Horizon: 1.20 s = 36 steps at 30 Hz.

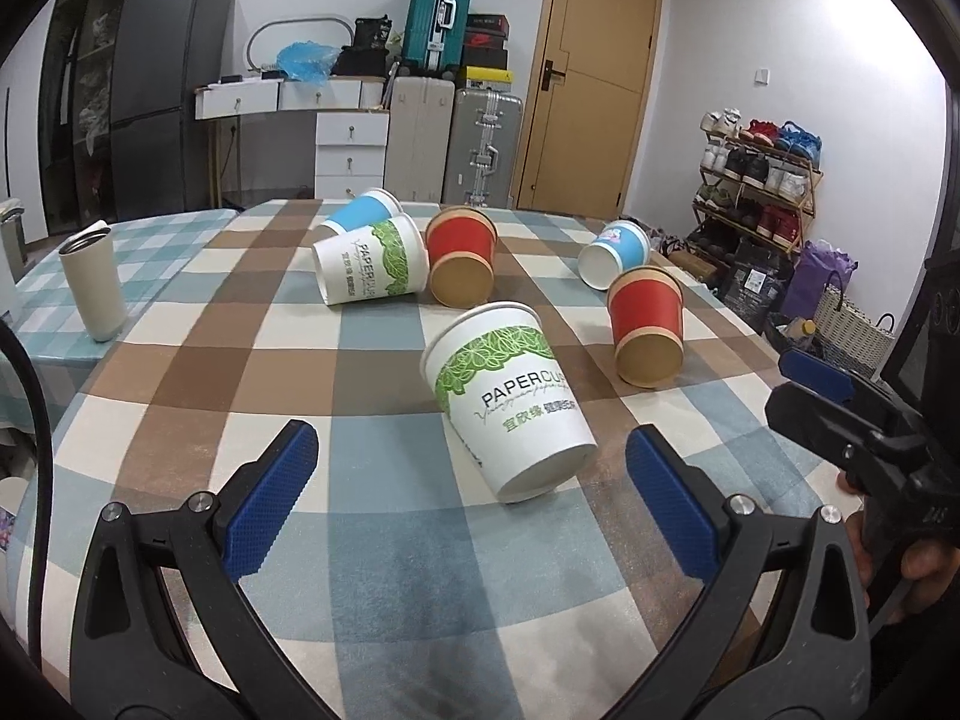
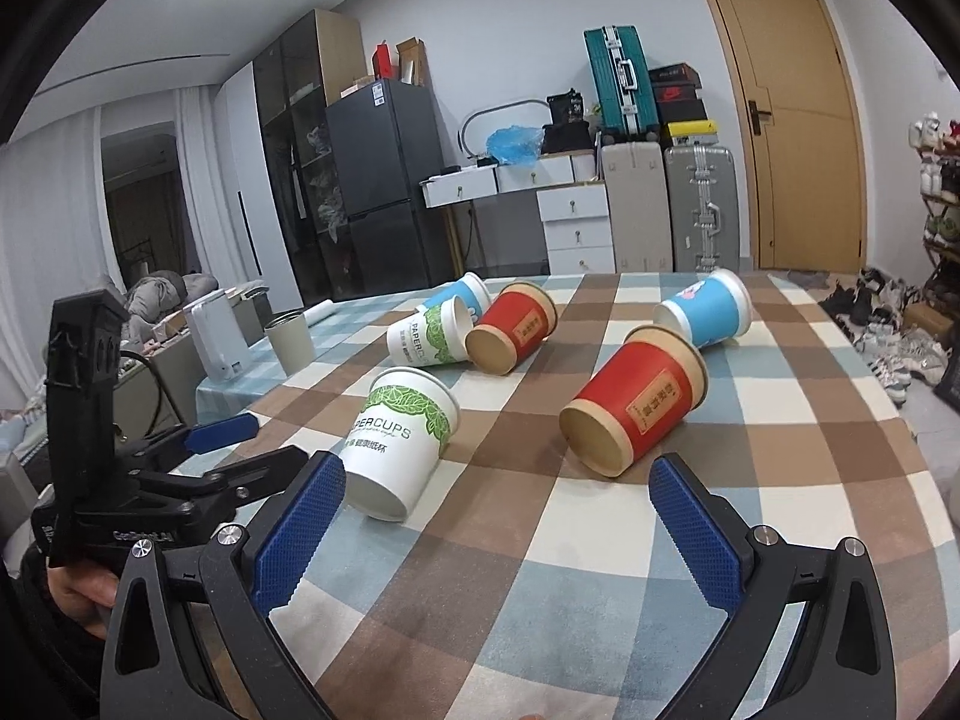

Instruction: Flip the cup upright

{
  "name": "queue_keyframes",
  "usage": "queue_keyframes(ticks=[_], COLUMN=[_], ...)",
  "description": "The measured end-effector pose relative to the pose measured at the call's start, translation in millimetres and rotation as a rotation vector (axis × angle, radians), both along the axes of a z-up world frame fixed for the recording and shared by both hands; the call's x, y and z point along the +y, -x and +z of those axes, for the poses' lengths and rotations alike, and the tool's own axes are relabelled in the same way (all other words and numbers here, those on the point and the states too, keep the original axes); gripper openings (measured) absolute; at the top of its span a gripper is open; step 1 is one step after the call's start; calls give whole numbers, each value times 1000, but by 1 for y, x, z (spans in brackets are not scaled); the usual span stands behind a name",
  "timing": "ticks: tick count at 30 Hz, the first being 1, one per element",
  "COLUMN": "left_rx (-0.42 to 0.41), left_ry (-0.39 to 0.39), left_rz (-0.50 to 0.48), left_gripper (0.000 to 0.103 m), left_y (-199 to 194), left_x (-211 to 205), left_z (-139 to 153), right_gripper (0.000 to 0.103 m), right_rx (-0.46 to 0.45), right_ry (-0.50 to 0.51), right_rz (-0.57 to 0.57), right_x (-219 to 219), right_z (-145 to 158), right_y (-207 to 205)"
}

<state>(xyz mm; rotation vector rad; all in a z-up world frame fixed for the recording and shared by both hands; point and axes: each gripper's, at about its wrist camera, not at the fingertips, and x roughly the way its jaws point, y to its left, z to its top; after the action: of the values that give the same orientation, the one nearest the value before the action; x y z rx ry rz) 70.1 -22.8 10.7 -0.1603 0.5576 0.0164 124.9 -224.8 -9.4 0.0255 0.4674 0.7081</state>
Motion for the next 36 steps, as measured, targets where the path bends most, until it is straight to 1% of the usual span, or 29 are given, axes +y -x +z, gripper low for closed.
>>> queue_keyframes(ticks=[4,6,10,18,21,23,24,28,30,32,36], left_rx=[32,50,87,138,167,185,191,199,196,190,177], left_ry=[-1,-3,-29,-28,-12,0,9,42,49,59,75], left_rz=[7,3,11,13,5,-4,-6,-16,-22,-23,-19], left_gripper=[103,103,103,101,94,86,84,62,60,55,55], left_y=[-16,-23,-38,-60,-65,-69,-70,-71,-72,-70,-65], left_x=[-8,-12,-20,-24,-23,-22,-21,-18,-17,-16,-14], left_z=[-3,-5,-10,-16,-19,-22,-23,-25,-25,-25,-24], right_gripper=[103,103,103,103,103,103,103,103,103,103,103], right_rx=[55,67,71,75,80,73,74,73,70,70,65], right_ry=[-18,-21,-23,-29,-38,-35,-35,-33,-31,-31,-27], right_rz=[18,22,19,3,12,7,8,9,10,10,14], right_x=[-2,-2,-2,-3,-4,-4,-5,-5,-4,-4,-4], right_z=[-1,-2,-2,-3,-3,-3,-3,-4,-4,-4,-4], right_y=[-6,-6,-5,-7,-8,-7,-7,-6,-5,-5,-4])
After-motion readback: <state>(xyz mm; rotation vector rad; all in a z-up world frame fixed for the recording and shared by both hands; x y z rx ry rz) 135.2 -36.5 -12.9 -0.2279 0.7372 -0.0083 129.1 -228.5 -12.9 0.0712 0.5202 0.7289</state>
